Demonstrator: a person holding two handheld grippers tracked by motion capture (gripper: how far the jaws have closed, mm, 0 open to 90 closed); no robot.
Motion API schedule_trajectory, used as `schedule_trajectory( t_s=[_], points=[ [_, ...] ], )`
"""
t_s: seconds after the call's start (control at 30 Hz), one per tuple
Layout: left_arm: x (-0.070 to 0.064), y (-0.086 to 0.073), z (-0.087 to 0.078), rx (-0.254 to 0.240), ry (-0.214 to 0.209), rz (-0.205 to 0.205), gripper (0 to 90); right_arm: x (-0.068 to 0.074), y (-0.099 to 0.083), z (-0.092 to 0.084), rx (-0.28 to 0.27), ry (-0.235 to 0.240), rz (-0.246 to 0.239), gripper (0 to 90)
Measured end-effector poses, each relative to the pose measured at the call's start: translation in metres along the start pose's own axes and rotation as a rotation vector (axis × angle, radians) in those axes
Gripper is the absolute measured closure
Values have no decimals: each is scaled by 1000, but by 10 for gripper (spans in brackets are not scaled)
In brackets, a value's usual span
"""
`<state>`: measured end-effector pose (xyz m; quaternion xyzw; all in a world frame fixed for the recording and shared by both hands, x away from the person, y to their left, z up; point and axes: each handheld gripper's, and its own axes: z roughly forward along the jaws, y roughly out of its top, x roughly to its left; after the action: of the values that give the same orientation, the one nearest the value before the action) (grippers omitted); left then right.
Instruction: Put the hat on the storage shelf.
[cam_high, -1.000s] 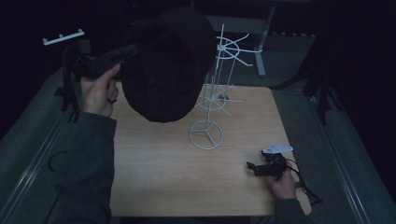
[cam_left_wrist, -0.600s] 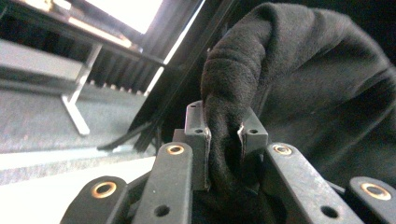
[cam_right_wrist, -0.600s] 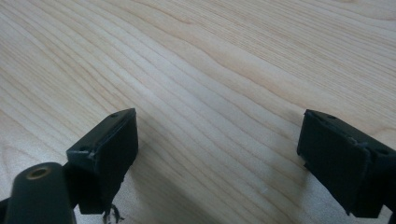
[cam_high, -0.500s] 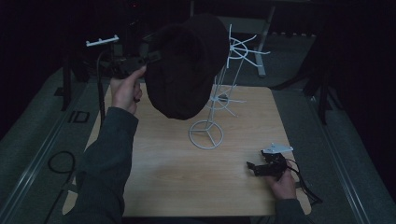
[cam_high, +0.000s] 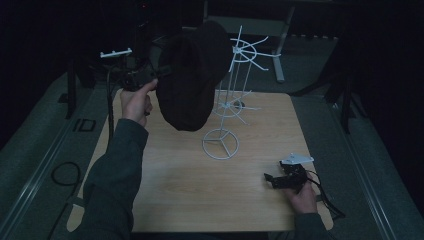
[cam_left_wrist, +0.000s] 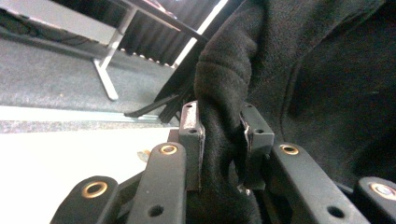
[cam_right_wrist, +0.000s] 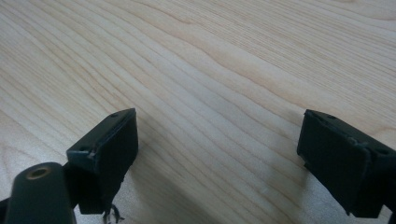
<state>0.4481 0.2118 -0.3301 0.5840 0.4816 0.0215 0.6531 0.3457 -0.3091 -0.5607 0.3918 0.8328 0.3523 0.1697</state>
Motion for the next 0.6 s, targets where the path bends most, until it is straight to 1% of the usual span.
schedule_trajectory(
  t_s=[0.03, 0.07, 0.17, 0.2, 0.33, 0.47, 0.6],
  points=[
    [7, -4, 1, 5, 8, -17, 752, 0, 0, 0, 0, 0, 0, 123],
    [8, -4, 1, 16, 20, -11, 751, 0, 0, 0, 0, 0, 0, 123],
    [8, -5, 2, 25, 34, -5, 746, 0, 0, 0, -1, -1, -1, 123],
    [7, -5, 3, 27, 41, 3, 740, 0, 0, 0, -1, -1, -1, 123],
    [6, -5, 4, 34, 57, 10, 700, 0, 0, 0, 0, 0, 0, 123],
    [7, -5, 6, 42, 66, 2, 652, 0, 0, 0, 0, -1, 0, 123],
    [8, -5, 8, 42, 66, -9, 617, 0, 0, 0, -1, 0, 0, 123]
  ],
)
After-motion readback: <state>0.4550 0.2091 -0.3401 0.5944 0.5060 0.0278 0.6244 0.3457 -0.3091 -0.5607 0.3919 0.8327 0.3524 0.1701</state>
